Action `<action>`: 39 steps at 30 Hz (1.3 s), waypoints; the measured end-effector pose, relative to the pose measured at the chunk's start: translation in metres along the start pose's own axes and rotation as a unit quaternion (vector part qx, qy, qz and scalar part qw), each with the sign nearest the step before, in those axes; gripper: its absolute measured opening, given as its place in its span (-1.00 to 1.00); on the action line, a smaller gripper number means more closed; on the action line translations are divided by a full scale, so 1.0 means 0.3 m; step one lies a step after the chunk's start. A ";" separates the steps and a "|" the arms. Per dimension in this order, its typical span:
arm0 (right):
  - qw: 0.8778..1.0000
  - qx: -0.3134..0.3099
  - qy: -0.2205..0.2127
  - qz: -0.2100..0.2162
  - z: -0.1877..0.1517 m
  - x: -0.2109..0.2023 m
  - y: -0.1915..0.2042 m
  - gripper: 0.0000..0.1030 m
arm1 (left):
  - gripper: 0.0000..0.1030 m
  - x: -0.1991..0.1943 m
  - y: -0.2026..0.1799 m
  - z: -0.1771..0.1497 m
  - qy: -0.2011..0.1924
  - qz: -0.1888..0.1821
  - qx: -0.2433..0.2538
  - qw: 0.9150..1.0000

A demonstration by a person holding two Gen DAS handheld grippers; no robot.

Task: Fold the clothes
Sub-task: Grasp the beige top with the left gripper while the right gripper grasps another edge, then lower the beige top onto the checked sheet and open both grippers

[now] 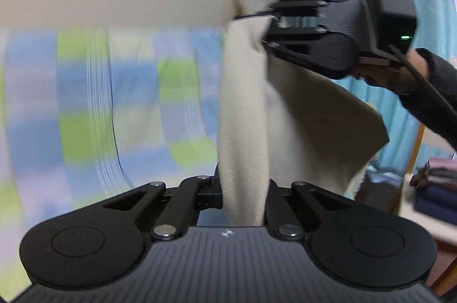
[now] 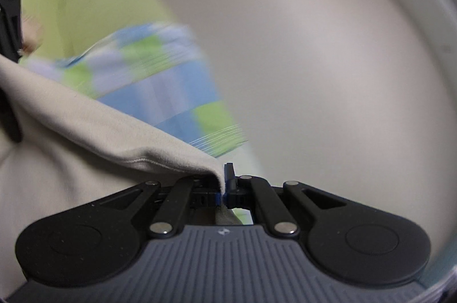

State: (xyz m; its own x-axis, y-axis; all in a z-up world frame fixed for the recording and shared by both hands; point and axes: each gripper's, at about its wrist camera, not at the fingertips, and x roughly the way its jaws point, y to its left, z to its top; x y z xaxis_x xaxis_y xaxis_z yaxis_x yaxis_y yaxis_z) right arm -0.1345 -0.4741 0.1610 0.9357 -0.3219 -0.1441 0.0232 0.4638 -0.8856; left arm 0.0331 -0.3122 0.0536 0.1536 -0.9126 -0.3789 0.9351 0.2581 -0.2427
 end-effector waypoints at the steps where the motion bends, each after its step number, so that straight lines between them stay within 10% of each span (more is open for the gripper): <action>1: 0.999 -0.017 0.005 0.036 -0.022 0.107 0.062 -1.00 | -0.95 0.047 0.059 -0.040 0.011 -0.004 -0.036 0.999; 7: 0.977 -0.057 0.011 0.207 -0.027 0.716 0.480 -1.00 | -0.96 0.208 0.412 -0.219 0.075 0.088 -0.110 0.987; 14: 0.952 -0.033 0.012 0.304 0.027 1.064 0.806 -0.78 | -0.62 0.192 0.516 -0.300 0.109 0.126 -0.092 0.982; 22: 0.950 0.158 -0.016 0.270 -0.142 0.642 0.539 -0.05 | 0.02 0.054 0.379 -0.256 0.092 0.207 0.024 0.974; 26: 0.946 0.223 0.043 0.231 -0.295 0.522 0.454 0.08 | 0.11 0.076 0.370 -0.178 0.086 0.224 0.094 0.966; 35: 0.846 0.461 0.146 0.227 -0.648 0.494 0.459 0.09 | 0.22 0.398 0.405 0.010 0.094 0.144 0.230 0.958; 39: 0.769 0.578 0.134 0.239 -0.788 0.523 0.448 0.09 | 0.22 0.556 0.451 0.056 0.108 0.125 0.234 0.958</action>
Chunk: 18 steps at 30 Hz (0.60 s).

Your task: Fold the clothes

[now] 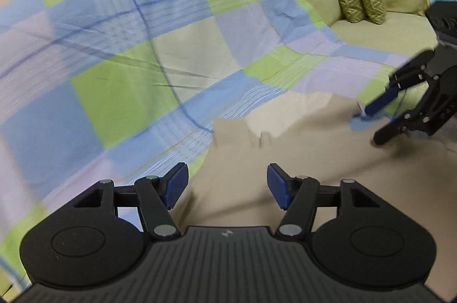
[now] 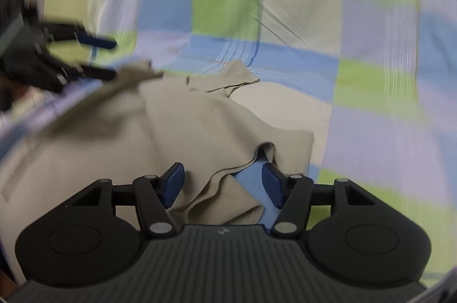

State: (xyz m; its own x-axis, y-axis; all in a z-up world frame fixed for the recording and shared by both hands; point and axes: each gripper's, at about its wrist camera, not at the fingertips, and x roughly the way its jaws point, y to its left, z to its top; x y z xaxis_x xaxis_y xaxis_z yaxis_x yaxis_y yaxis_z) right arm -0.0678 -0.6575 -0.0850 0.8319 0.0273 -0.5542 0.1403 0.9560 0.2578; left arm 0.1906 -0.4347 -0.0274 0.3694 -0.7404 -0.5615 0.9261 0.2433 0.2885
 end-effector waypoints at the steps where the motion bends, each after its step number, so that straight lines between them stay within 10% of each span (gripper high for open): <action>1: 1.000 0.024 -0.002 0.005 -0.005 0.008 -0.030 0.09 | 0.22 0.032 0.012 0.007 0.002 0.002 0.003 1.000; 11: 0.979 0.189 -0.054 0.056 -0.006 0.064 -0.168 0.07 | 0.22 0.332 0.090 0.041 0.033 -0.049 0.002 0.998; 18: 0.978 0.188 -0.084 -0.024 -0.004 0.041 -0.161 0.02 | 0.22 0.517 0.078 0.074 0.070 -0.110 0.043 0.991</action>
State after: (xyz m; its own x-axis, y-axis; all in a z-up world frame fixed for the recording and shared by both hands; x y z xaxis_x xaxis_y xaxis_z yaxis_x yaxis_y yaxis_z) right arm -0.0649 -0.7030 -0.1053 0.8916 -0.0929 -0.4433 0.3424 0.7790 0.5253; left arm 0.2679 -0.5578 -0.0905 0.1727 -0.6745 -0.7178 0.9775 0.0280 0.2089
